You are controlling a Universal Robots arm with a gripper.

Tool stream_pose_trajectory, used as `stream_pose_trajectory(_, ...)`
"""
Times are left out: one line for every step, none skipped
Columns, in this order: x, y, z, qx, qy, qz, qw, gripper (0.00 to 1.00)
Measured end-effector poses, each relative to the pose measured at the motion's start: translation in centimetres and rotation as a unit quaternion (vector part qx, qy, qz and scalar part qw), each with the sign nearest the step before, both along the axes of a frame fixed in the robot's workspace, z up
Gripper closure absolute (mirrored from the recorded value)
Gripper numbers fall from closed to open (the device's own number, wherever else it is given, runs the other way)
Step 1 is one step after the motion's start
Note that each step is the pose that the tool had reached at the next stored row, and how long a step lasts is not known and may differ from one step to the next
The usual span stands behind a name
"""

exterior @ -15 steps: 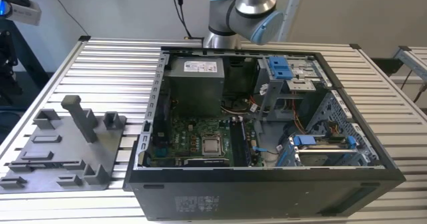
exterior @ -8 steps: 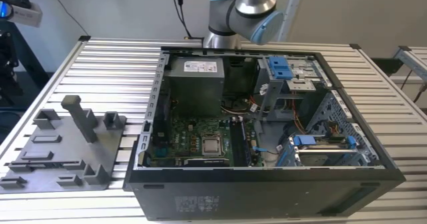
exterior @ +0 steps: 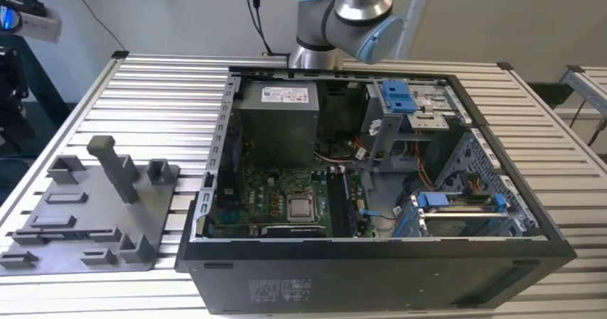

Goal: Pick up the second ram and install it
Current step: 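Pick up the second ram and move it above second insertion slot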

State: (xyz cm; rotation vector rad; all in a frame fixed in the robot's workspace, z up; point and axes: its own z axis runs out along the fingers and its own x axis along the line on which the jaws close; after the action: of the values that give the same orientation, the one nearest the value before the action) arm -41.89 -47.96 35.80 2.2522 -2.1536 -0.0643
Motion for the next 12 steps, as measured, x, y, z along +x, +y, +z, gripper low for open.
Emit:
stream_pose_trajectory(0.00, 0.00, -0.03, 0.0000, 0.0000, 0.000, 1.0000, 0.64)
stream_pose_trajectory(0.00, 0.00, -0.05, 0.0000, 0.0000, 0.000, 1.0000, 0.64)
stream_pose_trajectory(0.00, 0.00, -0.07, 0.0000, 0.0000, 0.000, 1.0000, 0.64)
stream_pose_trajectory(0.00, 0.00, -0.09, 0.0000, 0.0000, 0.000, 1.0000, 0.64)
stream_pose_trajectory(0.00, 0.00, -0.10, 0.0000, -0.0001, 0.000, 1.0000, 0.64)
stream_pose_trajectory(0.00, 0.00, -0.10, 0.0000, 0.0000, 0.000, 1.0000, 0.64)
stream_pose_trajectory(0.00, 0.00, -0.10, 0.0000, 0.0000, 0.000, 1.0000, 0.64)
stream_pose_trajectory(0.00, 0.00, -0.12, 0.0000, -0.0001, 0.000, 1.0000, 0.64)
stream_pose_trajectory(0.00, 0.00, -0.16, 0.0001, -0.0002, 0.000, 1.0000, 0.64)
stream_pose_trajectory(0.00, 0.00, -0.19, 0.0001, -0.0002, 0.000, 1.0000, 0.64)
stream_pose_trajectory(0.00, 0.00, -0.23, 0.0000, -0.0001, 0.000, 1.0000, 0.64)
stream_pose_trajectory(0.00, 0.00, -0.28, 0.0000, 0.0000, 0.000, 1.0000, 0.64)
